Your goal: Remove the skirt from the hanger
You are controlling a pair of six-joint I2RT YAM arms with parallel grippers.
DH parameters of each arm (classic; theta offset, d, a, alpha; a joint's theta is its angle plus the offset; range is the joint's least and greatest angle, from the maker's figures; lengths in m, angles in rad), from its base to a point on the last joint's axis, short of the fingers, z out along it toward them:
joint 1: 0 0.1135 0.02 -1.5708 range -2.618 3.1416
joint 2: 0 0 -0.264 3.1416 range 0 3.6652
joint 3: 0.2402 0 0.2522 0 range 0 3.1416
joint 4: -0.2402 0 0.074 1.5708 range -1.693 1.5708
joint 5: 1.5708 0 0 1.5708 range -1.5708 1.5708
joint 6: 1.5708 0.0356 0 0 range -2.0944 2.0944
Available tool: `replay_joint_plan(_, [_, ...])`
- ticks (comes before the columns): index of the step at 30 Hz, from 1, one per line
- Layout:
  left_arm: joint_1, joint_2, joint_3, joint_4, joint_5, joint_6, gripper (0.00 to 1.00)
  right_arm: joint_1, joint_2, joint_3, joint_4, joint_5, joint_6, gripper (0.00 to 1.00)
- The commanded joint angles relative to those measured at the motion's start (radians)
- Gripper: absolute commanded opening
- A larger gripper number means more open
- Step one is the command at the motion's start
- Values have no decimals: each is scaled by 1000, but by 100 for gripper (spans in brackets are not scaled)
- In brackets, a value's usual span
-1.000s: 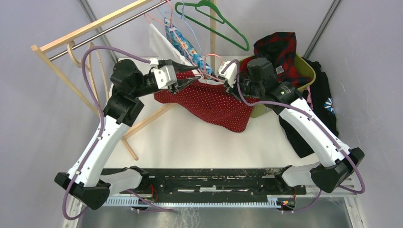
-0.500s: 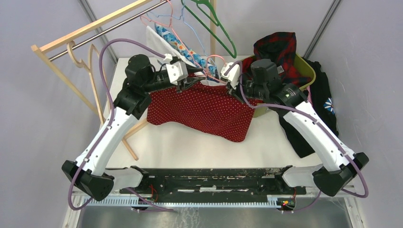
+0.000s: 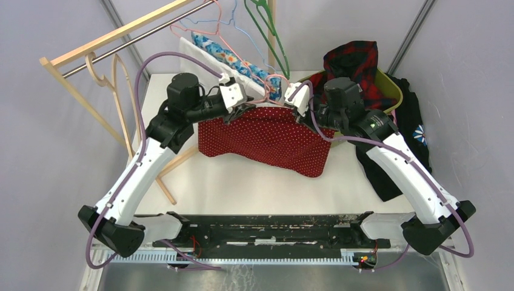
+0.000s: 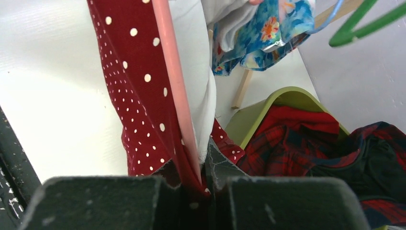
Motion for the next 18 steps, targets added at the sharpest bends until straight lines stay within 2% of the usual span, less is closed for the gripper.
replay_joint_plan(1, [1,-86,-11,-236,-189,123,26,-3,-17,49,108,72,-18,1])
replay_joint_plan(4, [1,-108,-44,-294,-243,156,14,-3,-9,55,124,60,-9,1])
replay_joint_plan(6, [1,-111,-49,-288,-223,156,12,-3,-3,58,127,50,-6,1])
replay_joint_plan(9, [1,-88,-1,-235,-167,101,25,-4,0,58,126,42,-1,1])
replay_joint_plan(18, [1,31,167,-6,71,-42,39,-3,-14,45,123,23,7,1])
